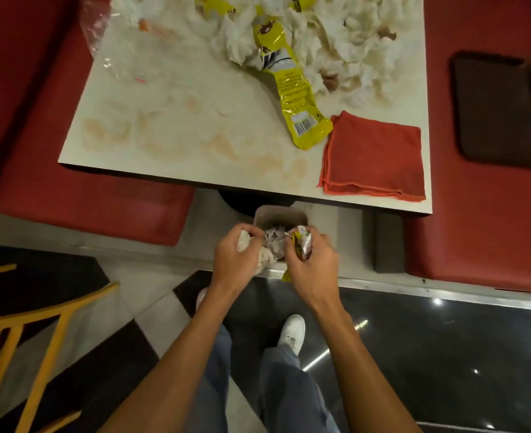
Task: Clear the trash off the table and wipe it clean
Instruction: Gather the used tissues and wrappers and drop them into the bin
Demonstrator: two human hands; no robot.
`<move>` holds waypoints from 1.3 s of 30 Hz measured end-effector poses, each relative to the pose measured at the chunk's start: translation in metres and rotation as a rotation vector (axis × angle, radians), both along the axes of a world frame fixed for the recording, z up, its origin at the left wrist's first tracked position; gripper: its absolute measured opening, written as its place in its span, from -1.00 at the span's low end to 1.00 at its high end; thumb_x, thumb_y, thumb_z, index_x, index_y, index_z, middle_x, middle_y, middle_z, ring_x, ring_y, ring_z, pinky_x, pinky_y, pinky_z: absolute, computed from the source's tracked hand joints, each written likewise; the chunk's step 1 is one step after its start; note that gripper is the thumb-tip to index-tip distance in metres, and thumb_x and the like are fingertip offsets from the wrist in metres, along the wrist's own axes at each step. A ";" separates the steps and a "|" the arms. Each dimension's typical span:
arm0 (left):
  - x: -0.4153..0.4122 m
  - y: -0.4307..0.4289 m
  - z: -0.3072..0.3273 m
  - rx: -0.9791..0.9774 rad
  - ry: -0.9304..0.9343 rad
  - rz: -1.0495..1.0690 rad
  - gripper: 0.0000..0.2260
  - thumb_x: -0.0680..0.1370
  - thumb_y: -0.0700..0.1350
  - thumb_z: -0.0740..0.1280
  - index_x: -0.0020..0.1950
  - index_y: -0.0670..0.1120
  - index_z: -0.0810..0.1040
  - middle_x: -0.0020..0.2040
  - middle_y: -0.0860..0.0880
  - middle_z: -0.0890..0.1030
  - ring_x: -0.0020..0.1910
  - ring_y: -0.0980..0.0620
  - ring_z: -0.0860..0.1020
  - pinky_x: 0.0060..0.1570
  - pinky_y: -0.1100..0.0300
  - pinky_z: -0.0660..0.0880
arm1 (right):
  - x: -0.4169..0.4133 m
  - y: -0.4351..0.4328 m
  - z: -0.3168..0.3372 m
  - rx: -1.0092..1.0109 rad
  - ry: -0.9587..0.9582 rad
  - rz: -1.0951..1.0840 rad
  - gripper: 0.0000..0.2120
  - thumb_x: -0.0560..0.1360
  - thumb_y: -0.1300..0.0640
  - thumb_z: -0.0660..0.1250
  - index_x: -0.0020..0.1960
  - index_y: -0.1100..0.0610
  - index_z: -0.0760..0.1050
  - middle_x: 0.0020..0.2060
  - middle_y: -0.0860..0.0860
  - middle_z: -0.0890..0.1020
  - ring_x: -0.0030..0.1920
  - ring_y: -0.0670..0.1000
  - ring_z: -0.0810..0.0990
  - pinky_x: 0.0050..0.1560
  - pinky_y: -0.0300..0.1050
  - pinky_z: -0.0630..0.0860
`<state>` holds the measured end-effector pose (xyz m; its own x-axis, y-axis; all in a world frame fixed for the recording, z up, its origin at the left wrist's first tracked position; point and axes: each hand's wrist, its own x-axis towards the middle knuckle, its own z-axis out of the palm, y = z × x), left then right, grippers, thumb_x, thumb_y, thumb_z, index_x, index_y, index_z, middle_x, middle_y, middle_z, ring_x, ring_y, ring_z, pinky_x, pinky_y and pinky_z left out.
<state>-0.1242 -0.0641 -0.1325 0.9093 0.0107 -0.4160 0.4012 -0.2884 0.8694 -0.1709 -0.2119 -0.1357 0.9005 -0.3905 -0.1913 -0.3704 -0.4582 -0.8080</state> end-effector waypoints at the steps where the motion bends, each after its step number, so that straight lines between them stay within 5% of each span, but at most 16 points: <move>1: -0.002 -0.007 -0.015 0.029 0.024 -0.003 -0.92 0.63 -0.17 0.39 -0.01 -0.03 0.65 -0.06 0.11 0.67 -0.12 0.32 0.59 -0.20 0.53 0.42 | -0.002 -0.007 -0.016 0.003 0.034 0.009 -0.83 0.59 0.01 0.42 0.13 0.07 0.57 -0.04 0.05 0.61 -0.05 0.00 0.57 -0.03 -0.13 0.51; 7: 0.009 -0.036 -0.103 0.113 0.172 -0.059 -0.88 0.67 -0.08 0.34 0.18 -0.01 0.60 0.00 0.09 0.59 0.01 0.09 0.58 -0.13 0.34 0.43 | 0.008 -0.035 -0.114 0.017 0.172 0.037 -0.78 0.57 -0.05 0.42 0.14 0.03 0.58 -0.07 0.00 0.68 -0.08 0.02 0.65 -0.03 0.03 0.67; 12: 0.040 -0.058 -0.176 0.269 0.175 -0.258 -0.86 0.63 -0.23 0.31 0.12 -0.01 0.52 0.02 0.05 0.55 -0.16 0.24 0.45 -0.21 0.39 0.37 | 0.037 -0.053 -0.195 0.030 0.286 0.058 -0.83 0.58 0.17 0.44 0.16 0.13 0.61 0.02 0.10 0.71 0.00 0.13 0.68 0.08 -0.03 0.64; 17: 0.060 -0.065 -0.247 0.326 0.124 -0.346 -0.68 0.56 -0.32 0.36 0.28 -0.07 0.51 0.15 0.06 0.34 -0.05 0.22 0.41 -0.17 0.43 0.32 | 0.067 -0.062 -0.272 -0.143 0.234 0.127 -0.82 0.61 0.15 0.42 0.20 0.15 0.60 0.07 0.11 0.71 0.03 0.13 0.70 0.09 -0.09 0.63; 21: 0.066 -0.071 -0.287 0.298 0.041 -0.383 -0.69 0.54 -0.33 0.40 0.23 -0.11 0.47 0.09 0.05 0.40 0.07 0.14 0.46 0.03 0.42 0.39 | 0.078 -0.062 -0.318 -0.357 0.226 0.218 -0.67 0.53 0.17 0.45 0.28 0.17 0.58 0.19 0.17 0.64 0.21 0.23 0.59 0.22 0.10 0.61; 26: 0.073 -0.067 -0.376 0.330 0.102 -0.549 -0.50 0.42 -0.09 0.37 0.36 0.07 0.46 0.24 0.00 0.55 0.25 0.00 0.55 0.27 -0.06 0.58 | 0.085 -0.060 -0.336 -0.423 0.319 0.374 -0.65 0.58 0.12 0.43 0.34 0.15 0.54 0.28 0.18 0.58 0.30 0.24 0.50 0.34 0.07 0.48; 30: 0.071 -0.068 -0.334 0.299 0.022 -0.553 -0.47 0.54 -0.20 0.44 0.49 -0.02 0.41 0.37 -0.04 0.50 0.35 0.06 0.47 0.42 0.04 0.45 | 0.088 -0.065 -0.338 -0.380 0.366 0.379 -0.55 0.58 0.00 0.44 0.40 0.13 0.50 0.36 0.15 0.55 0.38 0.23 0.45 0.43 0.09 0.44; 35: 0.071 -0.058 -0.309 0.300 0.038 -0.525 -0.71 0.61 -0.32 0.36 0.33 -0.19 0.55 0.18 -0.09 0.61 0.13 0.08 0.53 0.01 0.48 0.39 | 0.091 -0.059 -0.340 -0.317 0.407 0.476 -0.50 0.54 -0.05 0.48 0.40 0.09 0.49 0.29 0.10 0.62 0.30 0.17 0.57 0.37 0.13 0.52; 39: 0.069 -0.048 -0.284 0.335 0.072 -0.515 -0.75 0.62 -0.30 0.33 0.29 -0.14 0.58 0.22 -0.14 0.64 0.23 -0.12 0.60 0.22 0.08 0.54 | 0.087 -0.055 -0.340 -0.261 0.402 0.460 -0.58 0.55 -0.01 0.47 0.35 0.10 0.53 0.21 0.08 0.67 0.20 0.12 0.65 0.31 0.08 0.58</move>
